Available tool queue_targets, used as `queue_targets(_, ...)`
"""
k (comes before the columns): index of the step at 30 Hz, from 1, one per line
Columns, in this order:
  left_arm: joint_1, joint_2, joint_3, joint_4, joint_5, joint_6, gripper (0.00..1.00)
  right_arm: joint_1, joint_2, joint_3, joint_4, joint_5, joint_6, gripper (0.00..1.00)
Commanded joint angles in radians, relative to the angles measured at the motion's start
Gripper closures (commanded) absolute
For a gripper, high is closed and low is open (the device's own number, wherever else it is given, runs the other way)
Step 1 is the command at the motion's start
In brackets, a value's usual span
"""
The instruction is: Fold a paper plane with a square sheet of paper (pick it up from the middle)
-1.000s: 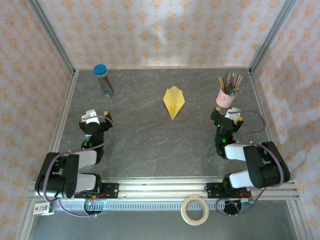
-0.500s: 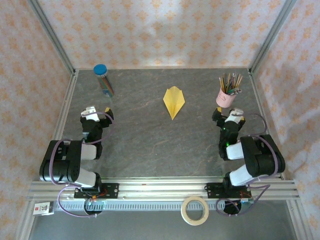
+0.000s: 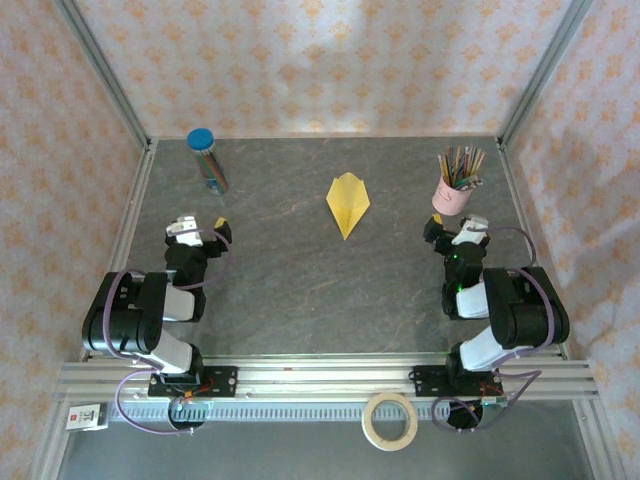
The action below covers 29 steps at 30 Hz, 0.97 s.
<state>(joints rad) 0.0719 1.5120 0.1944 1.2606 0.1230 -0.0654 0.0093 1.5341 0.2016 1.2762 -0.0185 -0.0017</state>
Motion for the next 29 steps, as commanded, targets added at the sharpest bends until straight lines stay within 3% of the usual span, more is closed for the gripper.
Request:
queue_targets(1,-0.023,0.006,0.036,-0.006,-0.044,0.029,0.01,-0.008,-0.009,0.008,0.011,-0.023,-0.008,0.0)
queue_targets(6,-0.049,0.002,0.043,-0.026,-0.122,0.032,0.01,-0.001,-0.004,0.021,-0.009,-0.02,-0.019,0.0)
queue_targets(29,-0.055,0.005,0.045,-0.029,-0.131,0.035,0.01,0.004,-0.009,0.015,-0.002,-0.012,-0.022,0.0)
